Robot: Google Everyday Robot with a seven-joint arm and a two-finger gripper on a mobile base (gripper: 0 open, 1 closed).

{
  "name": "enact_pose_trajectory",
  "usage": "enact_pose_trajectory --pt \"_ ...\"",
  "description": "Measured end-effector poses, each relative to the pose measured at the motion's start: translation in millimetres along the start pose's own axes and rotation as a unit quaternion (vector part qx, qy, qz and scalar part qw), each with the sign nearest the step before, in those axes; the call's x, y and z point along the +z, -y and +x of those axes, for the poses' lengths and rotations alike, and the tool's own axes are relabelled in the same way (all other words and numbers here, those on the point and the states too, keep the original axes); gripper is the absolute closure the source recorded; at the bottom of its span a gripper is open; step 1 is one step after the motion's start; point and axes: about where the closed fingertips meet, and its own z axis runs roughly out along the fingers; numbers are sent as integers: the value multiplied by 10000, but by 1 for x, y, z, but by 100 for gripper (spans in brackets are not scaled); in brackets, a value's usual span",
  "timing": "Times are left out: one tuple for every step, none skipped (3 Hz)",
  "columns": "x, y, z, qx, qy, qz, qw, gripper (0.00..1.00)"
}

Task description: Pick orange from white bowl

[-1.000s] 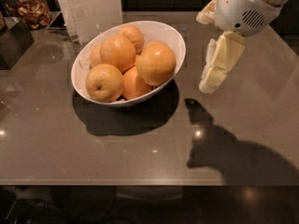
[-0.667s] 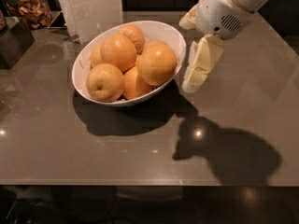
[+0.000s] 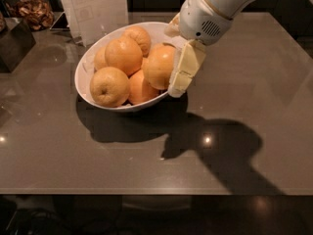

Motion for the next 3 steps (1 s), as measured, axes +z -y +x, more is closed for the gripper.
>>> enact_pose_trajectory --pt "0 0 0 0 0 0 10000 0" --pt "0 0 0 0 0 0 10000 18" --pt "0 0 0 0 0 0 10000 42"
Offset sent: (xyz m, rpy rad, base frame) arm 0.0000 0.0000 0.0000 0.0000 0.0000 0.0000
